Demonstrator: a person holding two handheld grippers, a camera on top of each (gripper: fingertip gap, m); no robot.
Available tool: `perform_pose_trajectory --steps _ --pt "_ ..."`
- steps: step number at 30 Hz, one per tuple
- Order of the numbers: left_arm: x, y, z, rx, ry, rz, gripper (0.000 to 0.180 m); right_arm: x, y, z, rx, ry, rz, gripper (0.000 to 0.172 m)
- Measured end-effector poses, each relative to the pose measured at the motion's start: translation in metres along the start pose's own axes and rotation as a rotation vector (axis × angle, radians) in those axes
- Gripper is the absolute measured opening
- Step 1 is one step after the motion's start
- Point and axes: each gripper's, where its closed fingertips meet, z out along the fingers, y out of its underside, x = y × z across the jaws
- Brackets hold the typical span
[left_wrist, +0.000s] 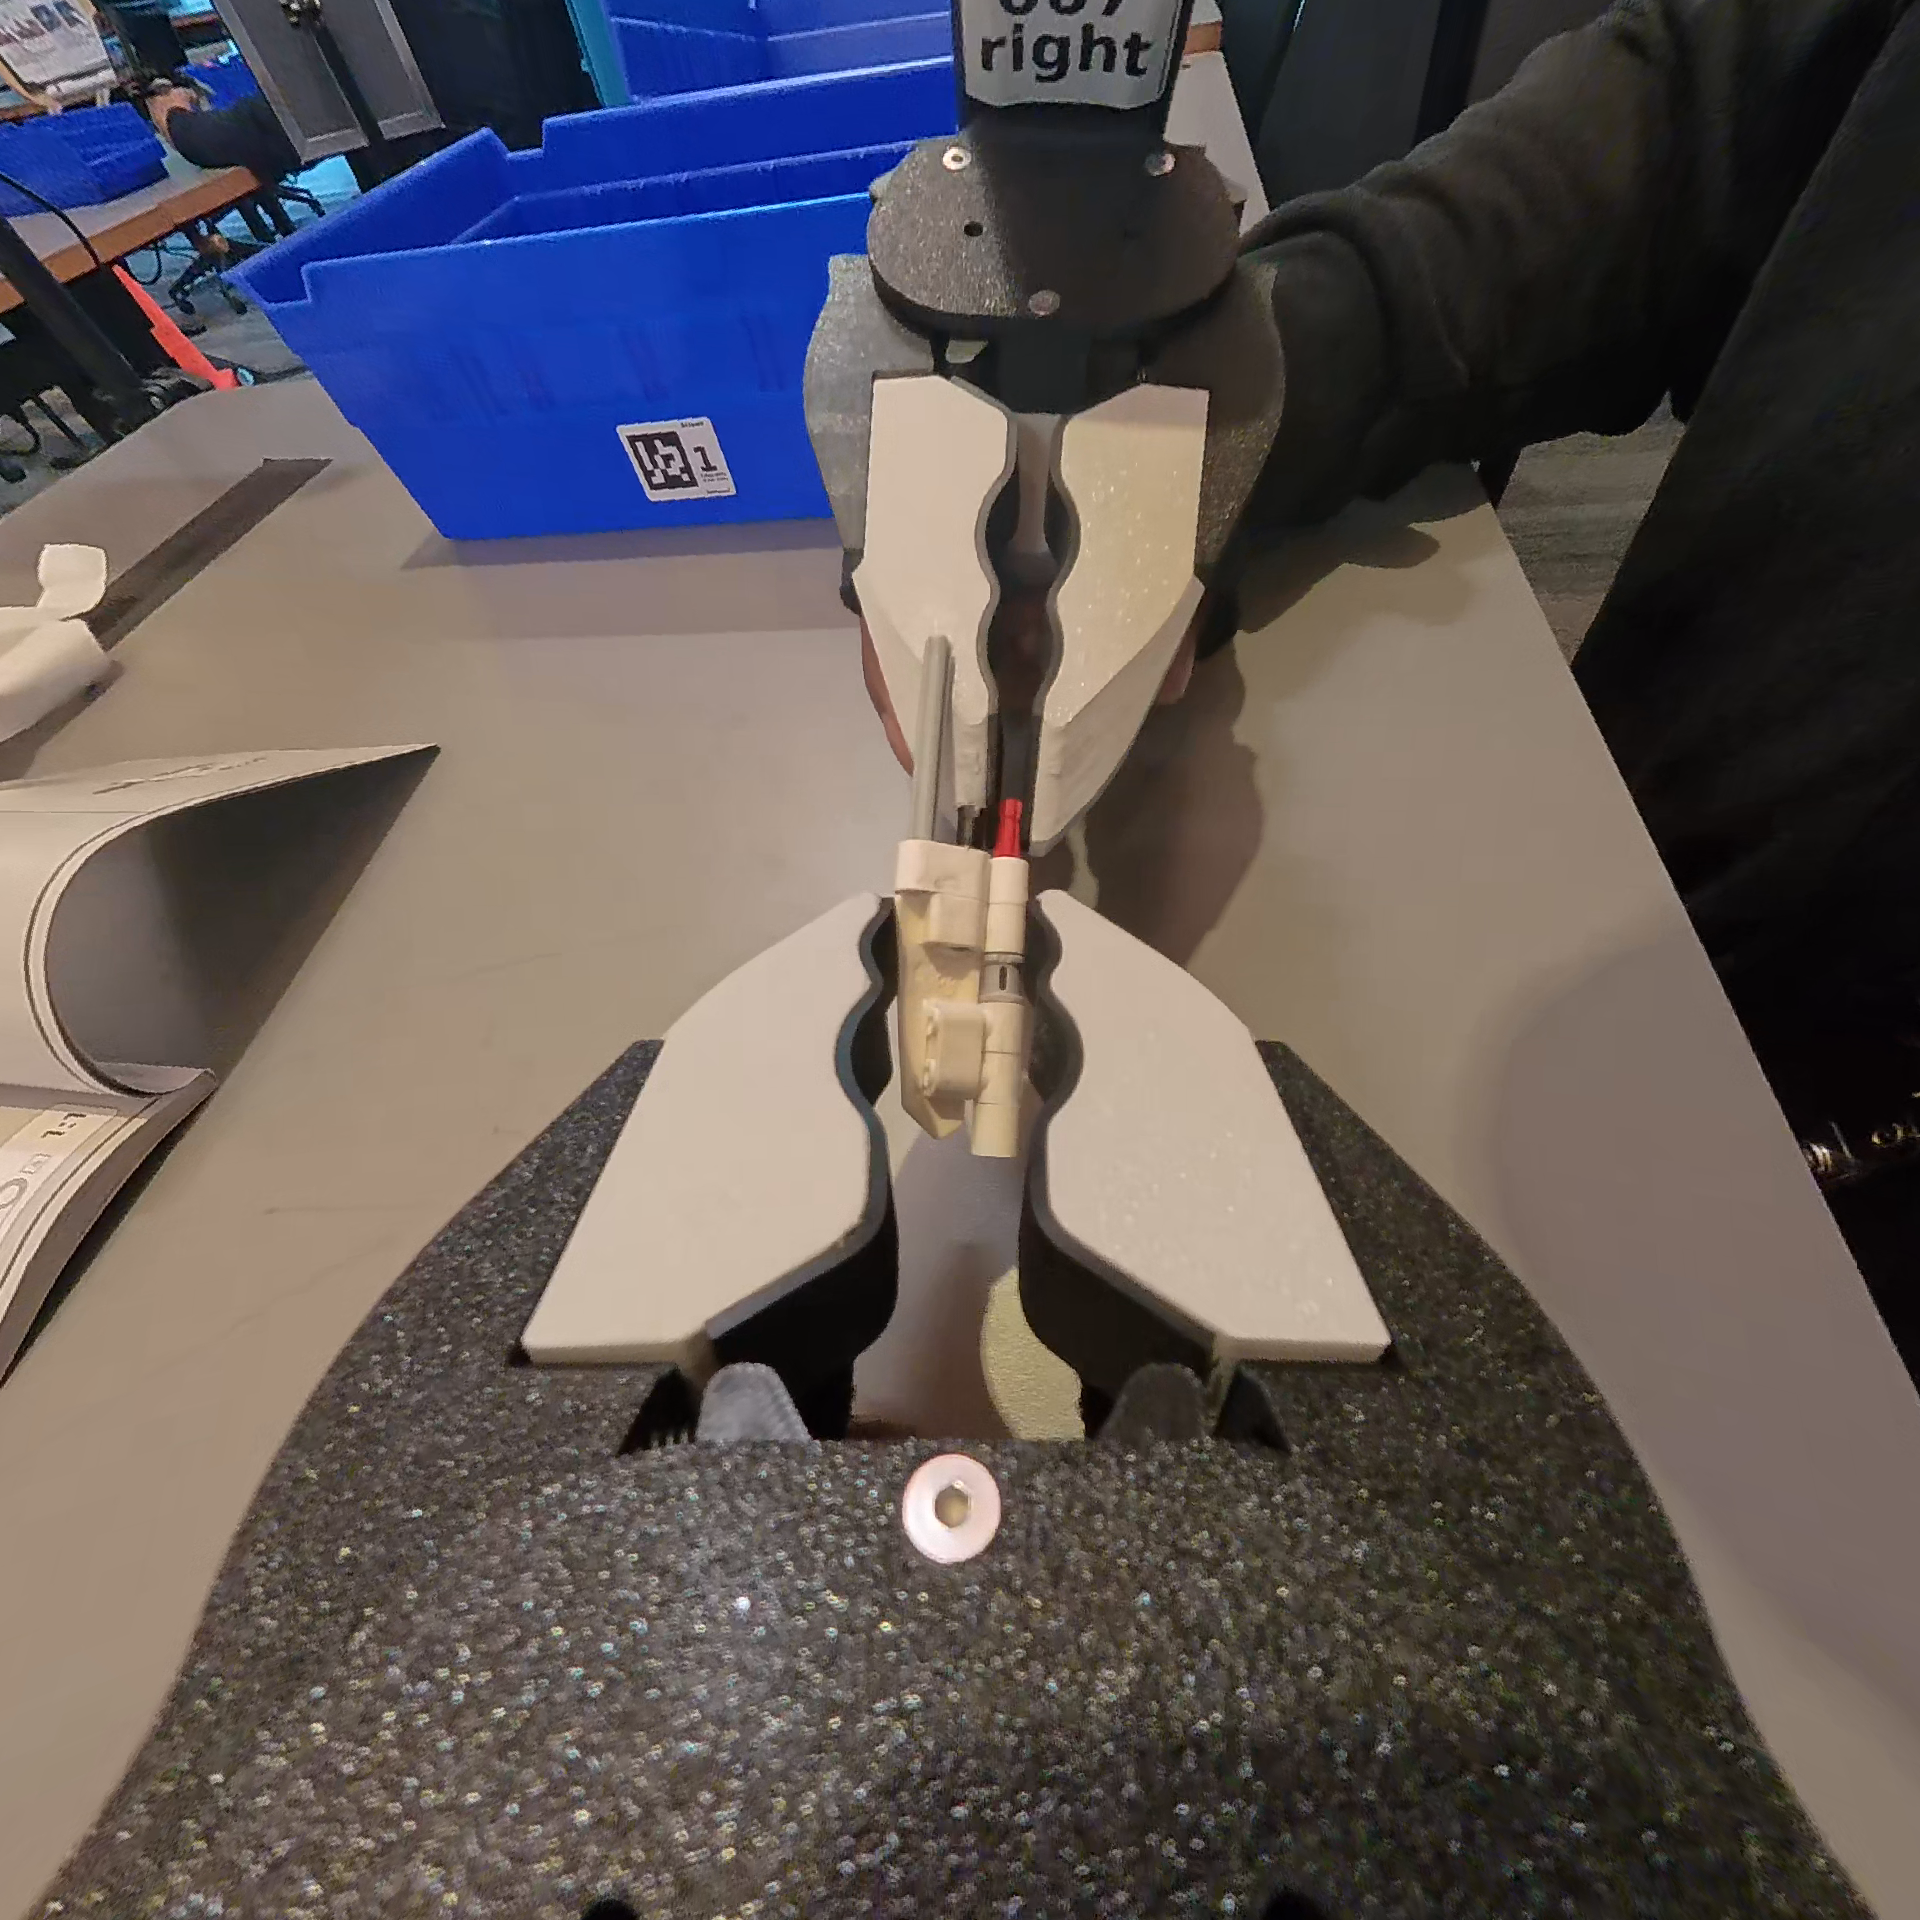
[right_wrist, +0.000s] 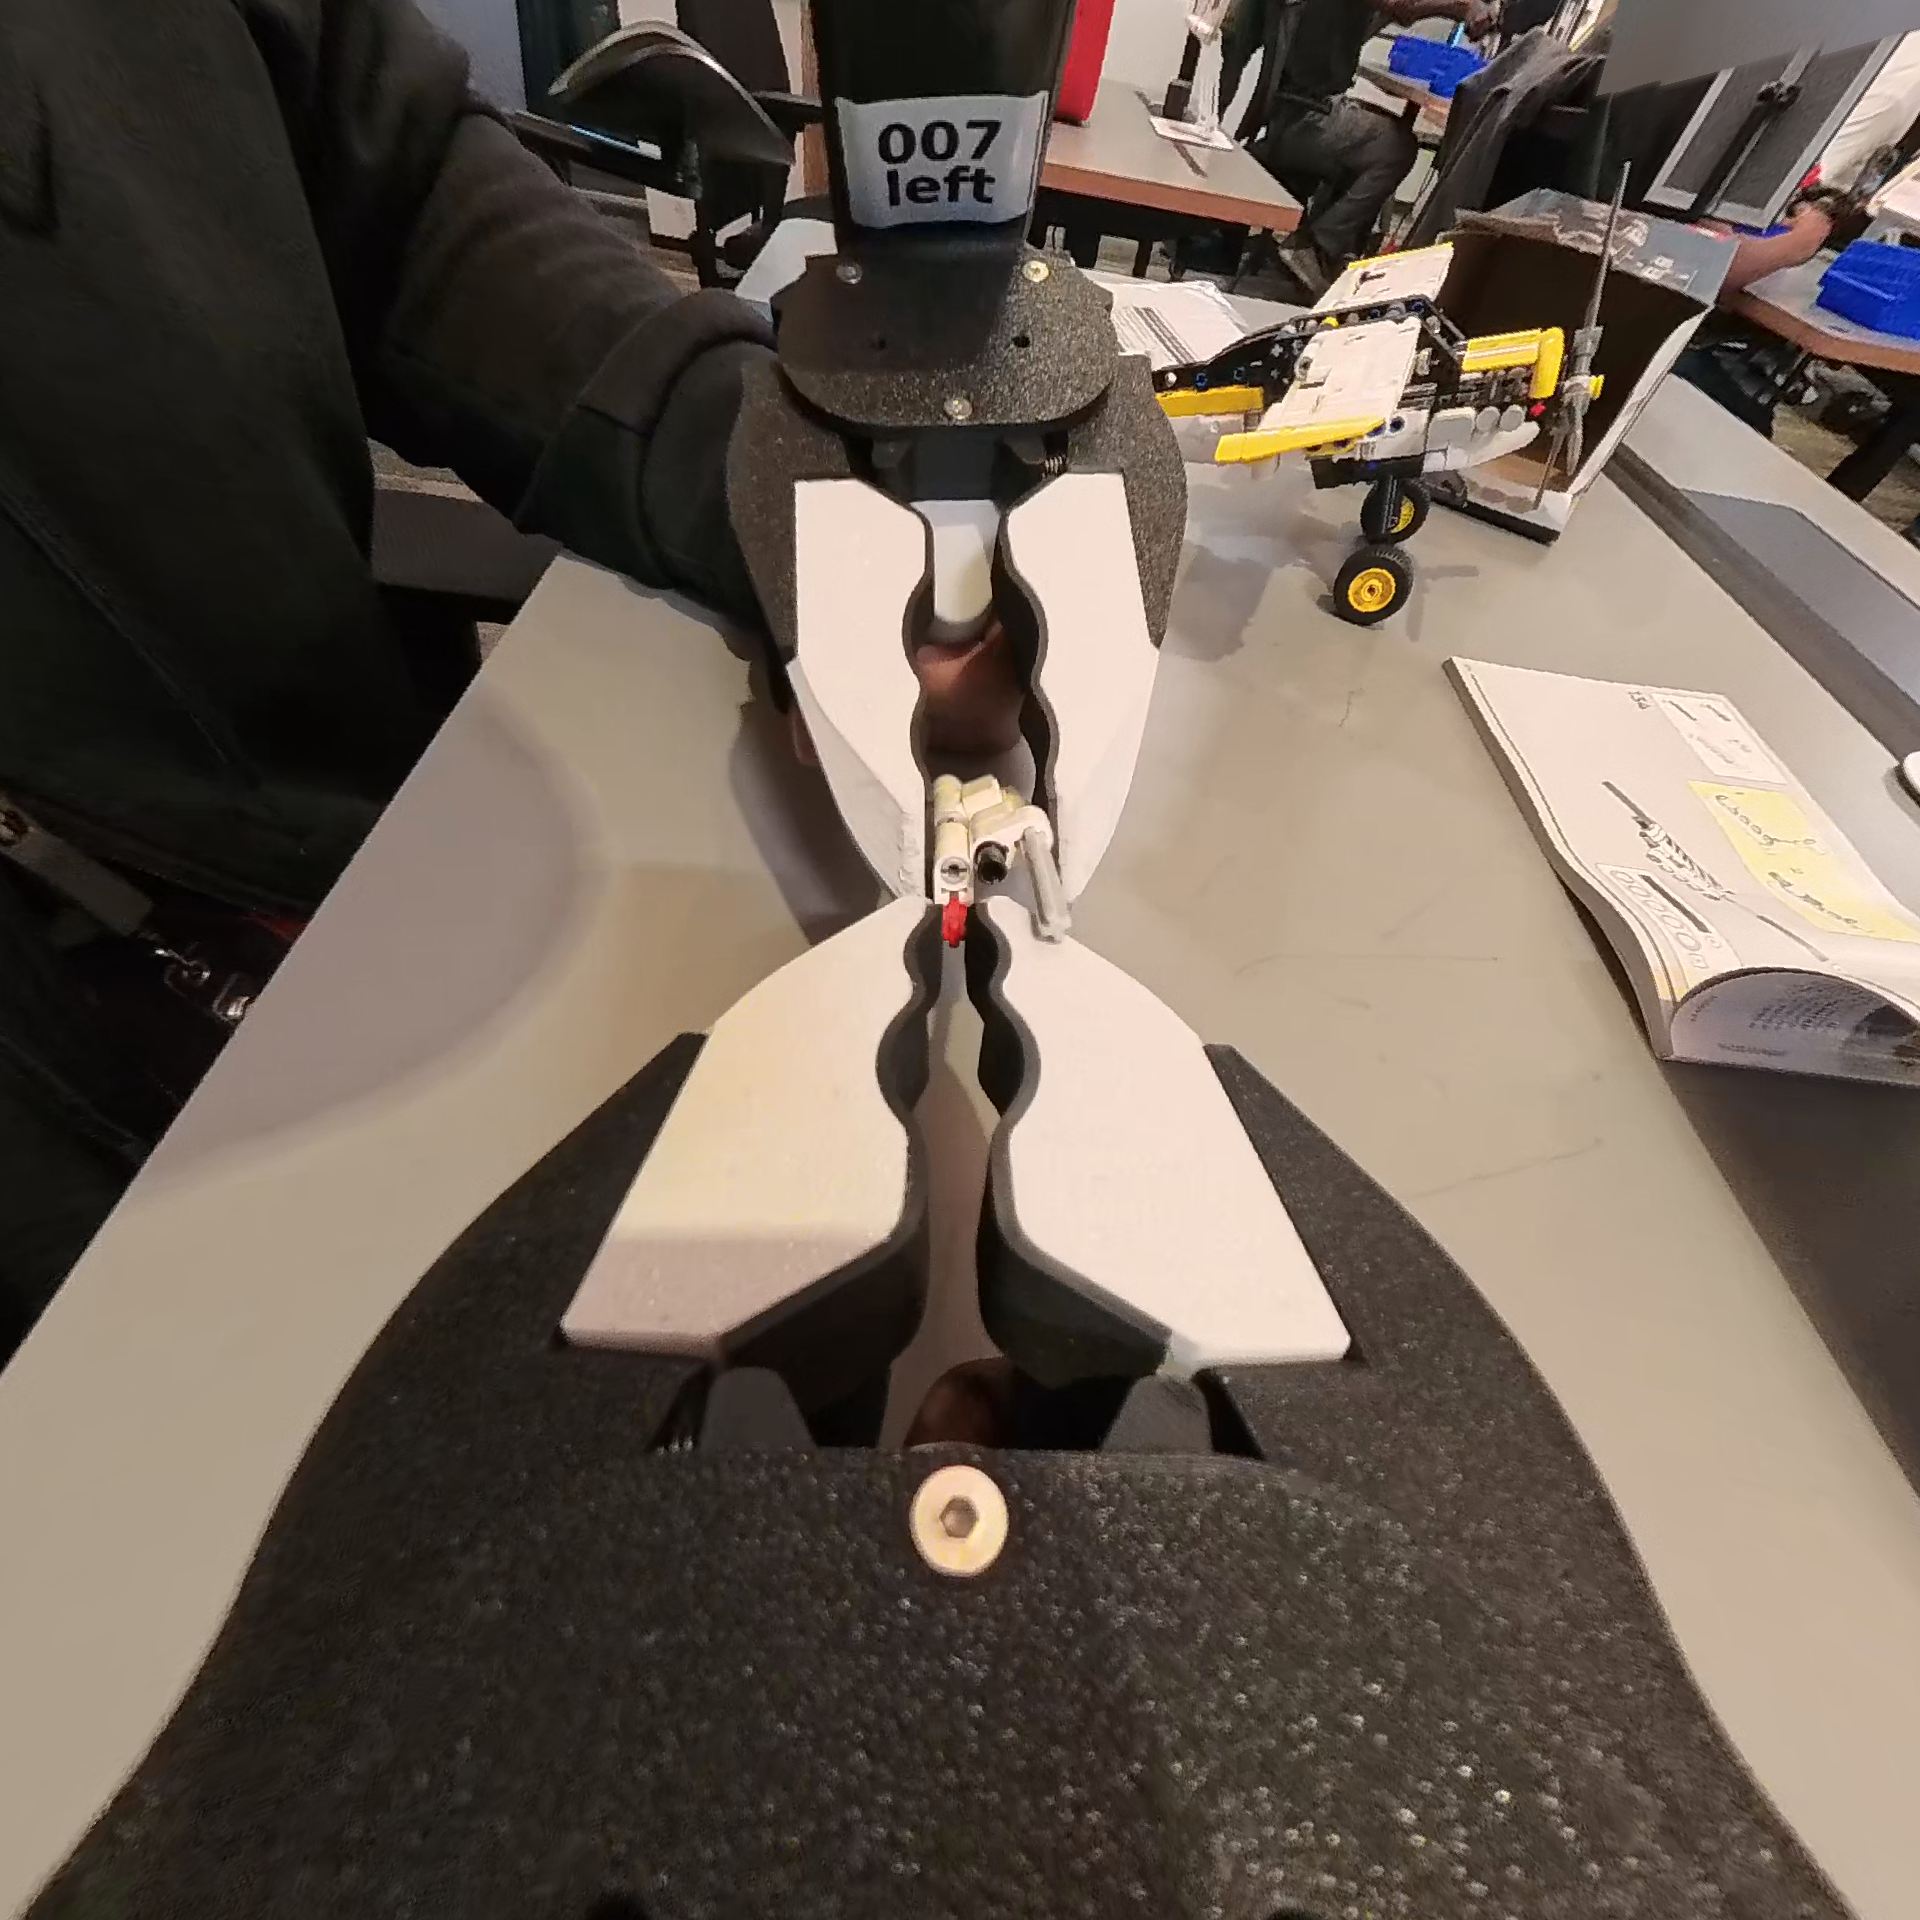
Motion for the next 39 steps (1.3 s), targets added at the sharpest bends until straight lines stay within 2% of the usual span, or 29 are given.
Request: perform_pose_trajectory --steps 6,12,15,24,29,34,39 --pt "0.003 -0.008 -0.003 0.062 0.03 -0.026 0.022 -0.001 -0.002 0.0 0.016 -0.008 -0.008 0.004" --pt "0.006 -0.026 -0.011 0.195 0.113 -0.119 0.022 -0.005 -0.021 -0.006 0.155 -0.04 0.016 0.004" --pt "0.007 -0.027 -0.012 0.207 0.129 -0.131 0.022 -0.005 -0.025 -0.007 0.184 -0.043 0.023 0.004" --pt "-0.001 -0.022 -0.01 0.167 0.024 -0.033 0.022 0.001 -0.022 -0.004 0.127 0.024 0.023 0.004" --pt "0.002 -0.033 -0.015 0.245 0.009 0.018 0.022 0.0 -0.031 -0.007 0.197 -0.003 0.051 0.004" --pt "0.004 -0.046 -0.021 0.338 0.033 -0.019 0.021 -0.003 -0.042 -0.012 0.296 -0.033 0.087 0.004" --pt "0.003 -0.049 -0.023 0.38 0.023 -0.041 0.02 -0.002 -0.045 -0.012 0.323 -0.027 0.11 0.004"
